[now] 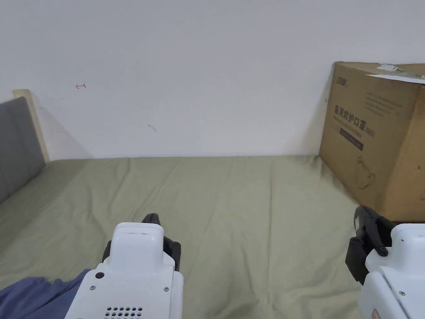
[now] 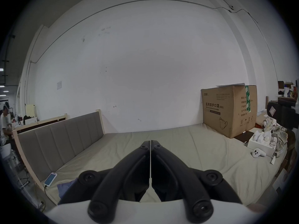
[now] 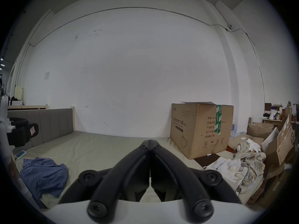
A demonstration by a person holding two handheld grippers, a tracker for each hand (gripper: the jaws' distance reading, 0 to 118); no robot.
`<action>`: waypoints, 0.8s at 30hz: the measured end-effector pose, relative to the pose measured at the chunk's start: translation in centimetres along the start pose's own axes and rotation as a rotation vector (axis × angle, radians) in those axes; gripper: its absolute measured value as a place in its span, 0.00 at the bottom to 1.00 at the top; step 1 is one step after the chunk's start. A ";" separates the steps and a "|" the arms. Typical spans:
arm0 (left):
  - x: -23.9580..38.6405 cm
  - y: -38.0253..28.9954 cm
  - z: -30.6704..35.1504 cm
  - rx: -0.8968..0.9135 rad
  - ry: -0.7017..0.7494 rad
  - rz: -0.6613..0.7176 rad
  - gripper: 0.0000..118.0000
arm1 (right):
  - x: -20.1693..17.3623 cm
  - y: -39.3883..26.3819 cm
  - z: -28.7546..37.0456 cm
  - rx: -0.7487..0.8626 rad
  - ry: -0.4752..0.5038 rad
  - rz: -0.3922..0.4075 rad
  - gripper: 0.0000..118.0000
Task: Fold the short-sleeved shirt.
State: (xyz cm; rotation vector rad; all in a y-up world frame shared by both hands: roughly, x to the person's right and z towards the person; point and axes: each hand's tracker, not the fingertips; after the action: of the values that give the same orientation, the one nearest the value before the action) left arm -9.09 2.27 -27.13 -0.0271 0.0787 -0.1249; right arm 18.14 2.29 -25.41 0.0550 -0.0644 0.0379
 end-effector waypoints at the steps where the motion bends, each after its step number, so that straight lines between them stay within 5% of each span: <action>1: -0.6 0.0 0.1 -0.006 0.009 0.000 0.00 | -0.1 -0.2 -0.2 -0.006 0.001 -0.001 0.00; 4: -4.0 -0.3 1.4 -0.006 0.100 0.006 0.00 | -2.6 -1.6 -1.1 -0.022 0.068 0.071 0.00; 9: -12.6 -1.8 5.0 -0.064 0.361 -0.043 0.00 | -10.1 -1.9 -3.5 -0.127 0.324 -0.045 0.00; 14: -18.9 -3.6 8.7 -0.086 0.573 -0.072 0.00 | -17.8 -1.3 -2.4 -0.078 0.565 -0.007 0.00; 17: -20.4 -4.0 9.2 -0.120 0.568 -0.014 0.00 | -19.9 -1.4 -2.2 -0.093 0.605 0.042 0.00; 24: -22.2 -0.6 7.8 -0.028 0.488 0.192 0.01 | -17.3 -1.5 -2.8 -0.165 0.608 -0.047 0.00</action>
State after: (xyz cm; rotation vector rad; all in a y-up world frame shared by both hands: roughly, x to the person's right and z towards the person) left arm -30.47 4.62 -17.67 -0.0162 0.5687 0.0641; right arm 1.15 0.30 -29.45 -0.1216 0.5416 0.0016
